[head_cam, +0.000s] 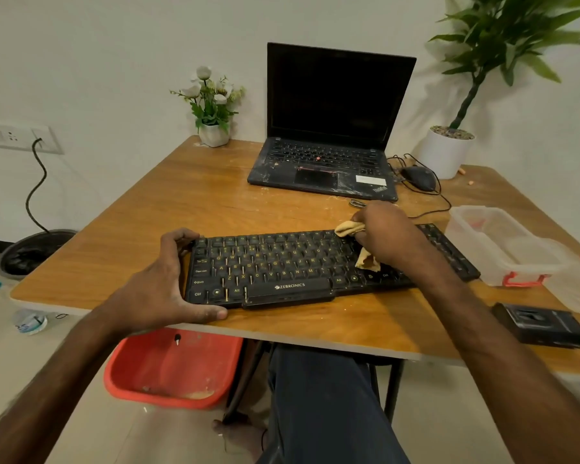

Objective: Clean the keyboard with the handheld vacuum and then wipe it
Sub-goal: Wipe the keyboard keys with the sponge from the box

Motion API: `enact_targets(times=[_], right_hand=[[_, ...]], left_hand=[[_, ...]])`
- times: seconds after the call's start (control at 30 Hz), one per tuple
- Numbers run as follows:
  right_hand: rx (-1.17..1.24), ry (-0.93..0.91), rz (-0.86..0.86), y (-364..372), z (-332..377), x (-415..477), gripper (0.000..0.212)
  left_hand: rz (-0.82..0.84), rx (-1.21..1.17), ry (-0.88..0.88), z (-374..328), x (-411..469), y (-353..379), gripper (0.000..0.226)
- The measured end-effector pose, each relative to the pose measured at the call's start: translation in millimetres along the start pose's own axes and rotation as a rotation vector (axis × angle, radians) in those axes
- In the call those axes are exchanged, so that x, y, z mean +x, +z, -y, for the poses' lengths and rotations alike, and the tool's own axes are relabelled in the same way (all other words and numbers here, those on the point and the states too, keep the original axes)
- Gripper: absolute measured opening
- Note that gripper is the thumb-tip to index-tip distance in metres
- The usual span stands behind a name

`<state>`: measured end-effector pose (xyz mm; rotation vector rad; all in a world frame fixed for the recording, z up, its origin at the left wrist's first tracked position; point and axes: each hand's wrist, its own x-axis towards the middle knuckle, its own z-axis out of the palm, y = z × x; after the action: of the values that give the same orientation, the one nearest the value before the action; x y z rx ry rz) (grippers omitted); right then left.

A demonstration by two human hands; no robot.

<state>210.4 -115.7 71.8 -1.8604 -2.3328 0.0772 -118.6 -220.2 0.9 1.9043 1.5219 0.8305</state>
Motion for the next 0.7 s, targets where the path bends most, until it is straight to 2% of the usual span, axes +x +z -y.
enact_targets(times=[0.13,0.2,0.43,0.57,0.63,0.7], right_hand=[[-0.208,0.071,-0.049,-4.7,1.9,-3.4,0.019],[-0.203,0.077,-0.053,-5.2,18.5,-4.8,0.014],[0.123,-0.192,-0.048,23.2,149.0,-8.6,0.013],[0.068,-0.394,0.006,24.1,205.0,-30.7,0.023],[0.058,-0.463,0.064,25.9,207.5,-45.9,0.031],[0.061,-0.456,0.102,23.3,198.2,-59.2,0.03]], left_hand=[[0.012,0.009,-0.007,1.1,1.3,0.5,0.123],[0.012,0.008,-0.003,0.8,2.0,1.0,0.123],[0.005,-0.029,-0.002,1.4,0.8,0.5,0.134],[-0.026,0.015,0.015,-0.5,-0.1,2.8,0.134],[-0.054,0.043,0.038,0.3,-1.1,4.0,0.131],[-0.055,0.04,0.044,1.0,-1.7,3.4,0.131]])
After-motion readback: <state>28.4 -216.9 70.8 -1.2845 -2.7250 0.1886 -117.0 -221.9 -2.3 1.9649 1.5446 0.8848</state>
